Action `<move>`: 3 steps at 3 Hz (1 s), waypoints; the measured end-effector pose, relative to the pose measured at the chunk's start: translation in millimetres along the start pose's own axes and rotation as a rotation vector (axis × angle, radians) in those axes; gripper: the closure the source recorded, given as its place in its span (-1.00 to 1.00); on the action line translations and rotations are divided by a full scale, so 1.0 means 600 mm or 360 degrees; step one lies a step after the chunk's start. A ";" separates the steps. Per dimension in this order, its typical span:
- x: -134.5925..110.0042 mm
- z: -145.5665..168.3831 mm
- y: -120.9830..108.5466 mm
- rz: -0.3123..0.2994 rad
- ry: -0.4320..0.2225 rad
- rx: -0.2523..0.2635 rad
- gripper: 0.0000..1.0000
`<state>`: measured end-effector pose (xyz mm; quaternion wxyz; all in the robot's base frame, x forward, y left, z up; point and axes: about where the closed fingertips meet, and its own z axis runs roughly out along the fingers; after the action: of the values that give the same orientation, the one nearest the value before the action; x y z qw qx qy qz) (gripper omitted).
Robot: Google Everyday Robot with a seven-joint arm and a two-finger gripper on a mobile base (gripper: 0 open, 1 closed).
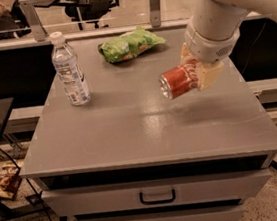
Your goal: Place coke can upright
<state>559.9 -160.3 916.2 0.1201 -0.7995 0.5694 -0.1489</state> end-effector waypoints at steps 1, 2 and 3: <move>-0.023 -0.006 -0.049 -0.0160 0.0091 0.0230 1.00; -0.038 -0.015 -0.082 -0.0332 0.0187 0.0437 1.00; -0.044 -0.021 -0.102 -0.0373 0.0201 0.0530 1.00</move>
Offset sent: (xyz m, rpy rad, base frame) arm 0.0493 0.0593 0.0379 -0.1631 -0.4986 0.3064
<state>600.7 -115.6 947.4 0.1964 -0.8185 0.4464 -0.3038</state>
